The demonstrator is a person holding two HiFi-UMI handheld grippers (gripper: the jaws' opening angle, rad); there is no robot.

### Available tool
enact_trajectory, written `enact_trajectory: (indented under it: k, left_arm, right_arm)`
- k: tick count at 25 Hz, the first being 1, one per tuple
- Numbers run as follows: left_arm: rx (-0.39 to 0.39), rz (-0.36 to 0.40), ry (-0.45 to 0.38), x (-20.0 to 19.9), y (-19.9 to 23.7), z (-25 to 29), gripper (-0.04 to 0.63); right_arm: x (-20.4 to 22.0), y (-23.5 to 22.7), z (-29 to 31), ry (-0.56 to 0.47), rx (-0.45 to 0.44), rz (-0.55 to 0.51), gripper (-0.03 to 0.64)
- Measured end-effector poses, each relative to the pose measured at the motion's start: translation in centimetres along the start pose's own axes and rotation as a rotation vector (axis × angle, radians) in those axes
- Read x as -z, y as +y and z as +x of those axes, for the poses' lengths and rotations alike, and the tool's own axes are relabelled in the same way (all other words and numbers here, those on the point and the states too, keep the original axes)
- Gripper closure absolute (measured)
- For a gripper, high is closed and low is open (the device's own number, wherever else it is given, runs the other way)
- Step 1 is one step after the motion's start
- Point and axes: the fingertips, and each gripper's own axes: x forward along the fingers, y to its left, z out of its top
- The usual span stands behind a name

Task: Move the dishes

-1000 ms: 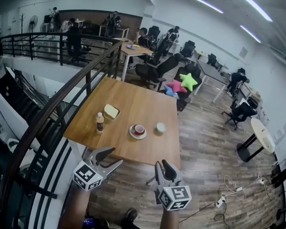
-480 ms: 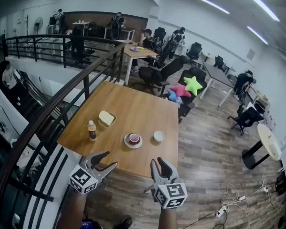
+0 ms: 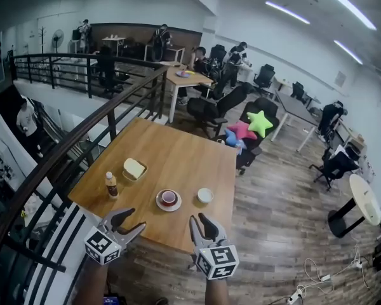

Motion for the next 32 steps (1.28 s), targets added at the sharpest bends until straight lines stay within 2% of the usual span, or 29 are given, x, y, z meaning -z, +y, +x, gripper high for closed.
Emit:
enact_trajectory:
  k: [7, 15, 22, 32]
  left_arm:
    - [0.005, 0.024, 0.024, -0.5, -1.0, 3.8, 0.378]
    - [0.042, 0.015, 0.014, -0.2, 0.4, 6.4, 0.378]
    - [0.109, -0.003, 0.004, 0.8, 3.1, 11.6, 0.379]
    - [0.195, -0.025, 0.013, 2.4, 9.1, 17.9, 0.377]
  right_arm:
    - [0.6, -4.3, -0.4, 0.002, 0.014, 0.029, 0.54]
    - [1.6, -5.4, 0.6, 0.032, 0.052, 0.039, 0.54]
    - [2.2, -7.9, 3.5, 0.065, 0.109, 0.029, 0.54]
    - [2.6, -11.1, 9.8, 0.09, 0.198, 0.05, 0.54]
